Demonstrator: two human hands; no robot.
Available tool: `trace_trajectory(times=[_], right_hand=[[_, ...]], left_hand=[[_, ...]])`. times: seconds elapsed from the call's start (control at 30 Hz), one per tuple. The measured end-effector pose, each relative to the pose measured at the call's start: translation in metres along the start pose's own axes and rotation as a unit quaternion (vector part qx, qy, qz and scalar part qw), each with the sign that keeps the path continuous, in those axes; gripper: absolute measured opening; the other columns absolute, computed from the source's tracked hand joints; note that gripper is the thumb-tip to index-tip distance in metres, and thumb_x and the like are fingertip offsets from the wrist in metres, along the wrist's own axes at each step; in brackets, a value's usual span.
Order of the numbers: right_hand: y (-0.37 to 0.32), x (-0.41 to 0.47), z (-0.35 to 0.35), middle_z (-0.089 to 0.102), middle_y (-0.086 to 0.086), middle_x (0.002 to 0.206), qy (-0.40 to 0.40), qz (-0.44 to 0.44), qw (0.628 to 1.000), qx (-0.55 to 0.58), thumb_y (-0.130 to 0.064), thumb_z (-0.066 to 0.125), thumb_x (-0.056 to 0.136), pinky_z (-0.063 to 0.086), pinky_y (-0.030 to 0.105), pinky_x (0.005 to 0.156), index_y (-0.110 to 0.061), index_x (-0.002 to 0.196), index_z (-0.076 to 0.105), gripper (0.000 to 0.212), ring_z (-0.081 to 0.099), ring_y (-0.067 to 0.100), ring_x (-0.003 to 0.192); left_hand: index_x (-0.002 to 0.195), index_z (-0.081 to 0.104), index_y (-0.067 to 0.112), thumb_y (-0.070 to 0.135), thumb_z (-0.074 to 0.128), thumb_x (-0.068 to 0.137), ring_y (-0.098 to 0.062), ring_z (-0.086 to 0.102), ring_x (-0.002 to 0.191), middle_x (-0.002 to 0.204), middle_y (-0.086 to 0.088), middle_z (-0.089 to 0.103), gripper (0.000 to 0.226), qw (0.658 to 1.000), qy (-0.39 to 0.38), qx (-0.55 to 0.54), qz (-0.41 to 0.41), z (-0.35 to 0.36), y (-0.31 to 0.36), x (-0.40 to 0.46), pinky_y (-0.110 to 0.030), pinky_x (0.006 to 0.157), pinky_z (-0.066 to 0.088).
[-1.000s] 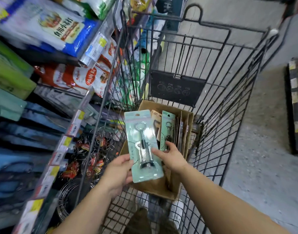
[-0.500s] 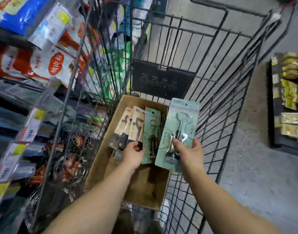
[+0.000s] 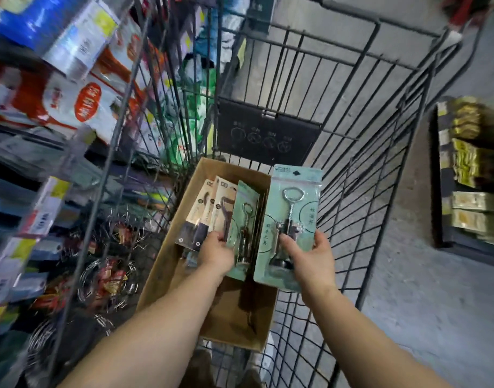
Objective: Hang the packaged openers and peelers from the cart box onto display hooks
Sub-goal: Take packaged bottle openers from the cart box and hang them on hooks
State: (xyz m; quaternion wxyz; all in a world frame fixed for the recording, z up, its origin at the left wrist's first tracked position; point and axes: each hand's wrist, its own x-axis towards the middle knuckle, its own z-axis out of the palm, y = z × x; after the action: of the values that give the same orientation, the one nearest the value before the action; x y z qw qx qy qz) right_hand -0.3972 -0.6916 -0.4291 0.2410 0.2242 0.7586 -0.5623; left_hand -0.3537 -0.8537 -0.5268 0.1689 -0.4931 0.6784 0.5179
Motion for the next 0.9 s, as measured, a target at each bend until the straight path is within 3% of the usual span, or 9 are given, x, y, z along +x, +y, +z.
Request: trace_trajectory(times=[0.07, 0.23, 0.33, 0.43, 0.53, 0.6, 0.7, 0.77, 0.9], right_hand=[[-0.007, -0.013, 0.002, 0.07, 0.001, 0.112, -0.007, -0.005, 1.0, 0.004, -0.023, 0.079, 0.079, 0.058, 0.051, 0.082, -0.02, 0.122, 0.055, 0.049, 0.07, 0.024, 0.097], [-0.025, -0.058, 0.014, 0.059, 0.006, 0.133, -0.034, -0.018, 0.999, -0.006, -0.029, 0.08, 0.077, 0.054, 0.054, 0.091, -0.017, 0.14, 0.043, 0.073, 0.063, 0.03, 0.112], [-0.038, -0.091, 0.017, 0.061, 0.003, 0.131, -0.055, -0.06, 0.996, -0.02, -0.032, 0.08, 0.077, 0.056, 0.048, 0.09, -0.019, 0.141, 0.043, 0.075, 0.065, 0.024, 0.108], [-0.056, -0.126, 0.016, 0.06, -0.005, 0.127, -0.087, -0.111, 0.989, -0.034, -0.034, 0.079, 0.077, 0.053, 0.034, 0.091, -0.019, 0.144, 0.038, 0.079, 0.062, 0.015, 0.103], [-0.072, -0.163, 0.015, 0.064, -0.001, 0.125, -0.129, -0.163, 0.977, -0.052, -0.032, 0.079, 0.078, 0.053, 0.043, 0.095, -0.02, 0.135, 0.048, 0.065, 0.064, 0.018, 0.105], [-0.079, -0.19, 0.014, 0.063, 0.002, 0.128, -0.16, -0.199, 0.965, -0.058, -0.036, 0.078, 0.077, 0.05, 0.048, 0.099, -0.019, 0.134, 0.05, 0.066, 0.062, 0.024, 0.112], [-0.082, -0.238, 0.014, 0.065, -0.003, 0.123, -0.206, -0.261, 0.941, -0.06, -0.04, 0.079, 0.076, 0.052, 0.039, 0.093, -0.023, 0.127, 0.053, 0.06, 0.063, 0.018, 0.107], [-0.078, -0.273, 0.017, 0.065, -0.003, 0.122, -0.248, -0.279, 0.926, -0.05, -0.037, 0.081, 0.075, 0.054, 0.037, 0.09, -0.022, 0.125, 0.054, 0.059, 0.065, 0.017, 0.106], [-0.062, -0.359, 0.031, 0.055, -0.014, 0.119, -0.333, -0.322, 0.885, -0.04, -0.034, 0.08, 0.077, 0.046, 0.016, 0.085, -0.024, 0.131, 0.049, 0.064, 0.062, -0.003, 0.1]], left_hand=[[0.127, 0.061, 0.009, 0.0, 0.054, 0.094, -0.021, 0.062, 0.071, 0.087, 0.0, 0.065, 0.035, 0.999, -0.023, -0.04, -0.005, -0.027, 0.002, -0.017, -0.023, 0.057, 0.053], [0.128, 0.053, 0.029, 0.014, 0.049, 0.101, -0.02, 0.066, 0.081, 0.105, -0.002, 0.066, 0.031, 0.993, -0.082, -0.085, 0.004, -0.097, 0.0, -0.065, -0.024, 0.047, 0.05], [0.136, 0.051, 0.018, 0.014, 0.05, 0.101, -0.026, 0.063, 0.105, 0.122, -0.006, 0.063, 0.035, 0.99, -0.095, -0.09, 0.049, -0.126, -0.004, -0.096, -0.039, 0.081, 0.057], [0.123, 0.056, 0.024, 0.015, 0.05, 0.101, -0.019, 0.071, 0.09, 0.115, -0.003, 0.066, 0.025, 0.974, -0.11, -0.178, 0.085, -0.151, -0.01, -0.137, -0.037, 0.068, 0.058], [0.106, 0.063, 0.025, 0.01, 0.048, 0.1, -0.015, 0.074, 0.078, 0.099, -0.003, 0.073, 0.022, 0.948, -0.067, -0.297, 0.094, -0.171, -0.013, -0.186, -0.032, 0.055, 0.058], [0.106, 0.064, 0.018, 0.017, 0.056, 0.096, -0.015, 0.074, 0.09, 0.11, -0.009, 0.07, 0.012, 0.924, -0.019, -0.364, 0.118, -0.184, -0.018, -0.224, -0.039, 0.069, 0.062], [0.127, 0.058, 0.012, 0.05, 0.082, 0.066, -0.034, 0.059, 0.122, 0.132, -0.015, 0.061, 0.076, 0.901, 0.038, -0.396, 0.171, -0.201, -0.036, -0.289, -0.058, 0.103, 0.045], [0.12, 0.062, 0.013, 0.047, 0.09, 0.046, -0.031, 0.067, 0.111, 0.121, -0.013, 0.07, 0.087, 0.883, 0.094, -0.418, 0.194, -0.213, -0.061, -0.332, -0.052, 0.097, 0.052], [0.114, 0.061, 0.013, 0.023, 0.092, 0.057, -0.027, 0.075, 0.087, 0.103, -0.012, 0.077, 0.066, 0.847, 0.195, -0.452, 0.202, -0.245, -0.124, -0.41, -0.046, 0.077, 0.061]])
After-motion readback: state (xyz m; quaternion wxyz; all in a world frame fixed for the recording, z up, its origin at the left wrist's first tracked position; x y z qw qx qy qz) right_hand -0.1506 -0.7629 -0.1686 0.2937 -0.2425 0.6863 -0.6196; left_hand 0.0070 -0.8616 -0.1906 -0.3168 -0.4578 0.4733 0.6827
